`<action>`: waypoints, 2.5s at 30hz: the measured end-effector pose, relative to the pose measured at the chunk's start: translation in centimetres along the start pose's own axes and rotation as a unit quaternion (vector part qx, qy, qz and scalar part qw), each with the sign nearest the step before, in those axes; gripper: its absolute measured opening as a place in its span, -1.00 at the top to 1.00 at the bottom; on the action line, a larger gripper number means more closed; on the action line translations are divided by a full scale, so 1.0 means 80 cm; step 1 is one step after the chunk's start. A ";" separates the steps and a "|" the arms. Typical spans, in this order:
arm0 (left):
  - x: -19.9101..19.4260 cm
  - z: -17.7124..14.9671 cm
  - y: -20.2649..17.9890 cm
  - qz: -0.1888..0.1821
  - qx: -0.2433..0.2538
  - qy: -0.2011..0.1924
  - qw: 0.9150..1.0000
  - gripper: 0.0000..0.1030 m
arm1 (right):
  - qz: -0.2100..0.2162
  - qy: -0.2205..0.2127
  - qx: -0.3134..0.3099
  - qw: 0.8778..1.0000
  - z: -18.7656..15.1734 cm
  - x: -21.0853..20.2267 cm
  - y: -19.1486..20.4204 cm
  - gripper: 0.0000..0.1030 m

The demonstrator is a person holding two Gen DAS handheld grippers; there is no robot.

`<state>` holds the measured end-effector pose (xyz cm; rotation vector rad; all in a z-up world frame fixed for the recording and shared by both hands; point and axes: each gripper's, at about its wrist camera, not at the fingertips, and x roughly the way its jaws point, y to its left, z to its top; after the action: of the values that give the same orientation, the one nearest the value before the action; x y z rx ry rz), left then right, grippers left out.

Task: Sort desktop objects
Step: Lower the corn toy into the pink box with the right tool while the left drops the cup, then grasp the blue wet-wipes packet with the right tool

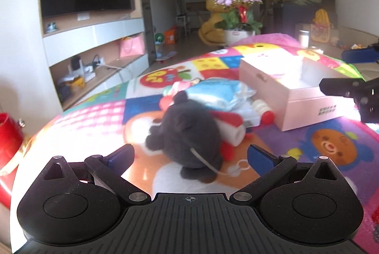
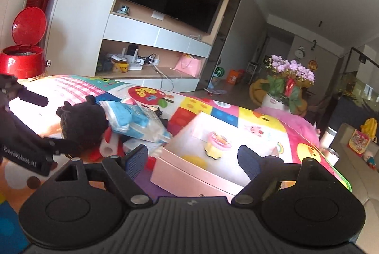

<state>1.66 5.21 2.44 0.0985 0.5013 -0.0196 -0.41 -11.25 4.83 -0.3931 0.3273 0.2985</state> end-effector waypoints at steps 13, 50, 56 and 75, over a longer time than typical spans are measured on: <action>-0.002 -0.022 0.031 -0.012 -0.069 0.016 0.997 -1.00 | 0.081 0.083 0.117 0.986 0.088 0.148 0.042 -0.55; 0.023 -0.002 0.022 0.057 0.016 0.026 0.998 -1.00 | 0.103 0.117 0.111 0.981 -0.025 0.017 -0.002 0.15; 0.008 0.009 0.036 0.056 0.003 0.028 0.998 -1.00 | 0.131 0.059 0.136 0.980 0.031 0.049 0.004 -0.22; -0.042 -0.021 -0.010 -0.091 -0.007 0.042 0.995 -1.00 | 0.123 0.126 0.057 0.983 0.006 0.062 0.039 -0.05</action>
<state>-2.09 4.56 2.53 0.0393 0.5934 -0.1906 3.15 -7.22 2.41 -0.2766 0.6417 0.4715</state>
